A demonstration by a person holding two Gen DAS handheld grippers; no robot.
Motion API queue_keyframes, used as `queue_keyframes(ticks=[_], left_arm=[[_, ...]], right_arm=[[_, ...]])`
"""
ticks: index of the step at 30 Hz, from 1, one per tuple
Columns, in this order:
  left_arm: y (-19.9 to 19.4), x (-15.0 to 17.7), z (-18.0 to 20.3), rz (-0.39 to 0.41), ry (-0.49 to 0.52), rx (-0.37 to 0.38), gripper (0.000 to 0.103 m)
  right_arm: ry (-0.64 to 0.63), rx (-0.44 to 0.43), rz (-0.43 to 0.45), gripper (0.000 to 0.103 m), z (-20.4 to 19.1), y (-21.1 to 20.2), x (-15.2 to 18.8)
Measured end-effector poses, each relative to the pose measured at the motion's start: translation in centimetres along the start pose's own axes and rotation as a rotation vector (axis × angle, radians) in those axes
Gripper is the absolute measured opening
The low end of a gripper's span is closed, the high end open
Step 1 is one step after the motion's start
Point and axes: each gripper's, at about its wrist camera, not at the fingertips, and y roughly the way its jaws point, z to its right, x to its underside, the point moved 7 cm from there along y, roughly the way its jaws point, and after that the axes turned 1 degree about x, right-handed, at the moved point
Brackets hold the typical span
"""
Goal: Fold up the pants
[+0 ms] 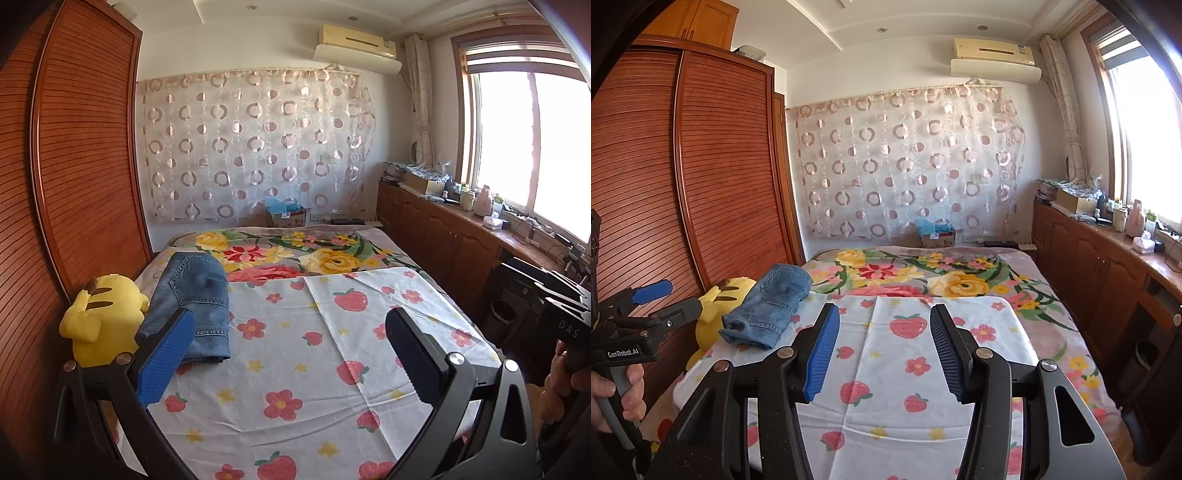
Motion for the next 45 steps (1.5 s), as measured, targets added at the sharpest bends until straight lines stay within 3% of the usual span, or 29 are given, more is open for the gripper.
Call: queue_keyframes(ticks=[45], left_arm=[[-0.27,0.21,0.52,0.004,-0.004,0.005,0.103]], right_arm=[[-0.006,-0.008,0.014,0.053,0.85,-0.07,-0.18]])
